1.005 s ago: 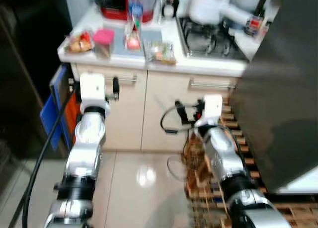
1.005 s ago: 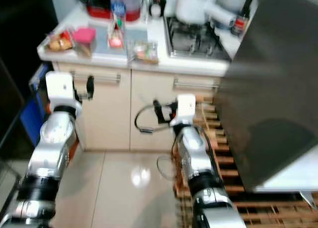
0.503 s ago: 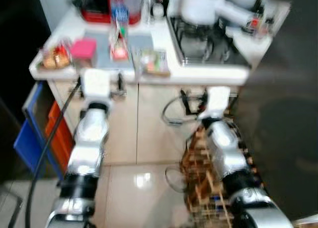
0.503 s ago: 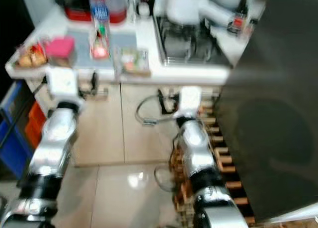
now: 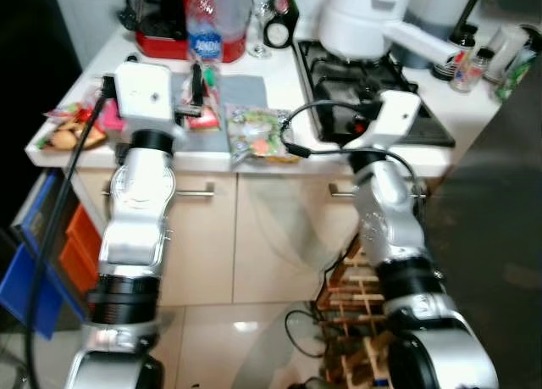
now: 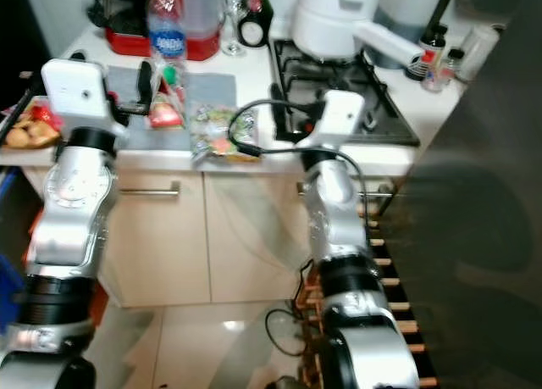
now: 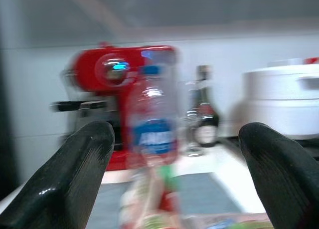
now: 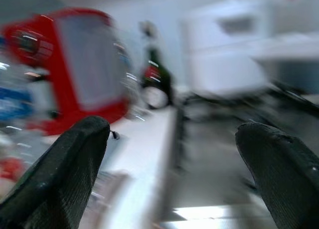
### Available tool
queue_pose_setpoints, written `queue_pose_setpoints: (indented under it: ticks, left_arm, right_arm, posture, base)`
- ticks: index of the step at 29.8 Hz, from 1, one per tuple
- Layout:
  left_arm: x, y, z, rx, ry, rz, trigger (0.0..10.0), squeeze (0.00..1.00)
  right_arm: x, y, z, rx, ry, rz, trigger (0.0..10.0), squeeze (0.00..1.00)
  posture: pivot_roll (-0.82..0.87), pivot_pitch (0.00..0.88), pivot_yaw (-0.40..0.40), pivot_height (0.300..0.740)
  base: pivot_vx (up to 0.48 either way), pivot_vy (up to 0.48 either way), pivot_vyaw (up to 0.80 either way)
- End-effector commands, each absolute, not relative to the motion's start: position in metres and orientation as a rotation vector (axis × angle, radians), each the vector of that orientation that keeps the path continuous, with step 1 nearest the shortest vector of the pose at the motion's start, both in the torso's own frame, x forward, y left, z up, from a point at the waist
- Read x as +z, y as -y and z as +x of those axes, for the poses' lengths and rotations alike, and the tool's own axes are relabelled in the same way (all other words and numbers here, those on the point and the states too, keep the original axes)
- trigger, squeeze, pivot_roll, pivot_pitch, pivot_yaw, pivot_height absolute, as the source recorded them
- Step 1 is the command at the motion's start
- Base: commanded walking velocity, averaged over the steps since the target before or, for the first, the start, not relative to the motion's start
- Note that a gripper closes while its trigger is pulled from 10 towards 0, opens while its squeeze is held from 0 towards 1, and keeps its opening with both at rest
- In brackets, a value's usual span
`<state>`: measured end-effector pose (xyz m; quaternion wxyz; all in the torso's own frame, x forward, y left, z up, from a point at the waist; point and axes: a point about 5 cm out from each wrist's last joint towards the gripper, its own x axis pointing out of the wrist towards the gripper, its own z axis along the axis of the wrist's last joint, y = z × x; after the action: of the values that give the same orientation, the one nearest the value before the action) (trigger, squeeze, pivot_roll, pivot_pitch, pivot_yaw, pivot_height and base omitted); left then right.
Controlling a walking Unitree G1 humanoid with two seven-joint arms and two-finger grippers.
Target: Restocking fridge
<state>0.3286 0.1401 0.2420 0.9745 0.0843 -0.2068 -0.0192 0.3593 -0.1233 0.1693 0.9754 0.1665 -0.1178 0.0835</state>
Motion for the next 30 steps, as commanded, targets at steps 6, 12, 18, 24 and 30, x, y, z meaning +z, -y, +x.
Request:
queue_pose_setpoints:
  ticks: [6,12,18,24,30]
  left_arm:
    - [0.25,-0.149,0.328,-0.048,0.411,0.129,10.0,0.0]
    - [0.229,-0.142,0.339,-0.127,0.219,-0.046,10.0,0.0]
    - [0.202,-0.149,0.346,-0.08,0.051,-0.235,10.0,0.0]
    - [0.192,-0.158,0.352,-0.038,-0.011,-0.337,10.0,0.0]
    - [0.189,-0.158,0.358,-0.057,-0.052,-0.402,10.0,0.0]
  right_arm:
    - [0.162,0.113,0.357,0.222,0.163,0.47,10.0,0.0]
    - [0.15,0.114,0.358,0.221,0.076,0.556,10.0,0.0]
    - [0.143,0.108,0.358,0.244,0.016,0.604,10.0,0.0]
    - [0.145,0.099,0.361,0.266,-0.018,0.721,10.0,0.0]
    - [0.149,0.093,0.361,0.289,-0.045,0.857,10.0,0.0]
  posture:
    - [0.04,0.0,-0.046,0.74]
    - [0.03,0.0,-0.041,0.74]
    - [0.02,0.0,-0.035,0.74]
    - [0.01,0.0,-0.031,0.74]
    - [0.01,0.0,-0.028,0.74]
  base:
    - [0.0,0.0,0.0]
    - [0.0,0.0,0.0]
    - [0.0,0.0,0.0]
    - [0.0,0.0,0.0]
    - [0.0,0.0,0.0]
